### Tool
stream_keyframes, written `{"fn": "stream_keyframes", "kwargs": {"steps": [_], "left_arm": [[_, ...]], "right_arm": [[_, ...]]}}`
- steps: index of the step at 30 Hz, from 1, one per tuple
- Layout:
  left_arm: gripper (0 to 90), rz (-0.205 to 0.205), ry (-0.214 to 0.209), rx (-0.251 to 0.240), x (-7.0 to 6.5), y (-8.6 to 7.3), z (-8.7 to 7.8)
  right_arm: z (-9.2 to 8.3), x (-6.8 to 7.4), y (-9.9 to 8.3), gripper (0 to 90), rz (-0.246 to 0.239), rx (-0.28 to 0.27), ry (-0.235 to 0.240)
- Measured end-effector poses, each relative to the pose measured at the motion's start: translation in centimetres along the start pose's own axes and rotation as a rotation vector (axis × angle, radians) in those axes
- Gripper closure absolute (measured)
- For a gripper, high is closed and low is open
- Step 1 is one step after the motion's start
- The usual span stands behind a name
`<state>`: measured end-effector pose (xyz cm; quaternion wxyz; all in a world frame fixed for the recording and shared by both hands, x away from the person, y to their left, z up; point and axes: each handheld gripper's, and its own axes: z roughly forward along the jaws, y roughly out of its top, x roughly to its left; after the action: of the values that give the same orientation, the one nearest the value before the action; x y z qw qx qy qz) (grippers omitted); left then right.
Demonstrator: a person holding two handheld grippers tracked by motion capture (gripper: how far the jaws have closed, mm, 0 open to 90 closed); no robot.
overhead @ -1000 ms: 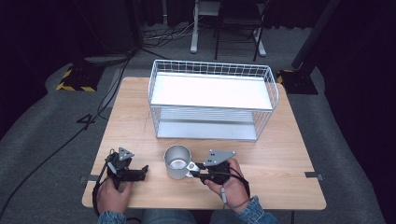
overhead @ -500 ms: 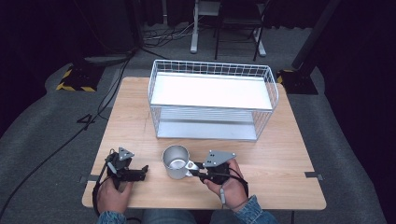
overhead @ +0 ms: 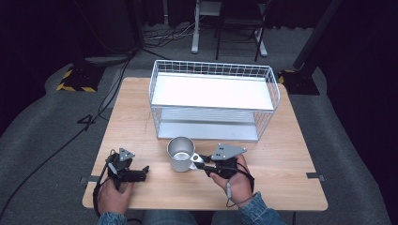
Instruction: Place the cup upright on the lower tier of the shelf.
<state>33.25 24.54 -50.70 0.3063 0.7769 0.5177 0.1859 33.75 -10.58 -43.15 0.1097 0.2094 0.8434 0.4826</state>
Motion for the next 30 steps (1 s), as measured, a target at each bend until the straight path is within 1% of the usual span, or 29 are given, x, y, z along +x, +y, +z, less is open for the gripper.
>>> {"fn": "stream_keyframes", "kwargs": {"steps": [3,9,16,20,26,30], "left_arm": [[0.4,-0.002,0.0,0.001,0.0,0.0,0.0],[0.4,-0.002,0.0,0.001,0.0,0.0,0.0],[0.4,-0.002,0.0,0.0,0.0,0.0,0.0],[0.4,-0.002,0.0,0.0,0.0,0.0,0.0],[0.4,-0.006,0.001,-0.002,0.0,0.0,0.0],[0.4,-0.005,0.001,-0.001,0.0,0.0,0.0]], "right_arm": [[-0.4,-0.6,0.3,71.8,0.009,-0.01,-0.01],[-1.3,-2.4,0.6,71.7,0.034,-0.02,-0.044],[-2.2,-5.1,0.6,71.7,0.06,-0.029,-0.121],[-2.6,-6.5,0.6,71.7,0.067,-0.035,-0.156],[-3.0,-8.1,0.8,71.7,0.088,-0.052,-0.195],[-3.1,-8.9,1.1,71.7,0.093,-0.057,-0.224]]}}
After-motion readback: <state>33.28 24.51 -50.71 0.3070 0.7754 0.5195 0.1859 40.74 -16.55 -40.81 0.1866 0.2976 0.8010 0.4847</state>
